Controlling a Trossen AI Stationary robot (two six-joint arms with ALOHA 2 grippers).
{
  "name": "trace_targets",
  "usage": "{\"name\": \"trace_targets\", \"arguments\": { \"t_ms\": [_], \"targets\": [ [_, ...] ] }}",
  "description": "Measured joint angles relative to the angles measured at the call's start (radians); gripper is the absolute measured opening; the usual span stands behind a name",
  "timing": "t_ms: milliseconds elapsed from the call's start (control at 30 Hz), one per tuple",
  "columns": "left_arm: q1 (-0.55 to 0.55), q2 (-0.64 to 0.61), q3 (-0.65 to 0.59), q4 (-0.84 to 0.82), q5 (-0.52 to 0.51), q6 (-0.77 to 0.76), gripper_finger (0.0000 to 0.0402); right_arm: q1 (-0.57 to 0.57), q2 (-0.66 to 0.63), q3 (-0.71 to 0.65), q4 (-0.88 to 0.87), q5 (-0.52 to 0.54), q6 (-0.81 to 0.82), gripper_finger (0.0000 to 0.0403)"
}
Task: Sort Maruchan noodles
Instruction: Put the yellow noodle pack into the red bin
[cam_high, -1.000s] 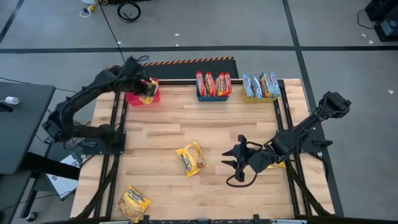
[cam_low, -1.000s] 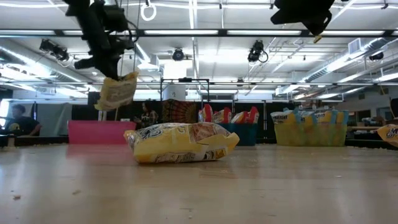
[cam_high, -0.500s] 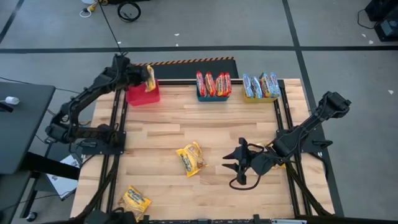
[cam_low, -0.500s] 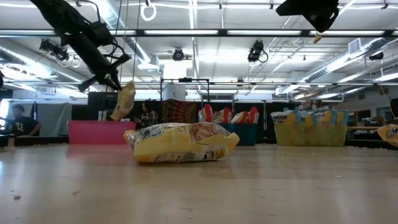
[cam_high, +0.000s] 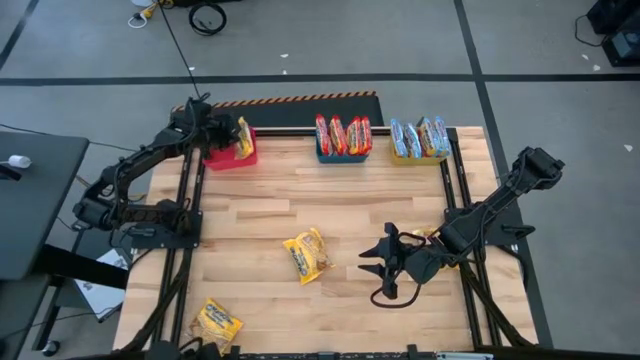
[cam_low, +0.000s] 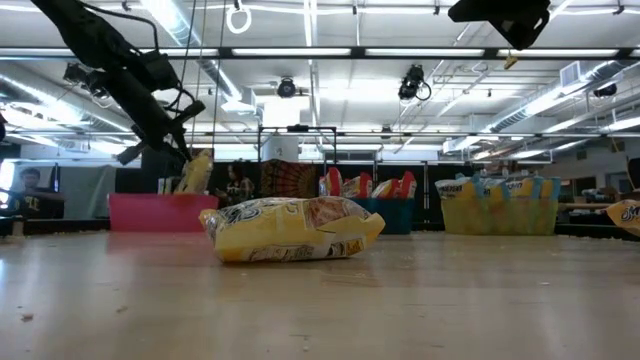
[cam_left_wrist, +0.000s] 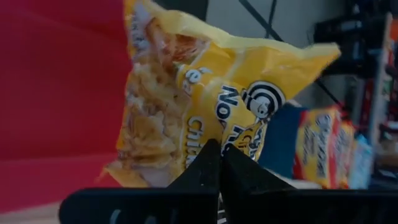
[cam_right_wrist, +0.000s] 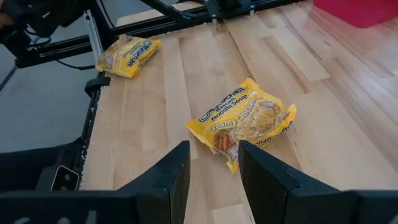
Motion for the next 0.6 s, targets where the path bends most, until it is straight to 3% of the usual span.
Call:
{"name": "trace_targets", "arguments": {
  "t_ms": [233, 467, 600],
  "targets": [
    [-0.048, 0.0, -0.035, 0.041, 0.06, -0.046, 0.0003, -0.009, 0.0, 0.0, 0.0, 0.03, -0.002, 0.0141],
    [-0.039, 0.011, -0.035, 0.049, 0.009, -0.003, 0.0004, -0.023, 0.0, 0.0, 0.012, 0.034, 0.005, 0.0141],
    [-0.049, 0.082, -0.035, 0.04, 0.099, 0.039, 0.0004, -0.023, 0.0, 0.0, 0.016, 0.079, -0.006, 0.0141]
  ]
}}
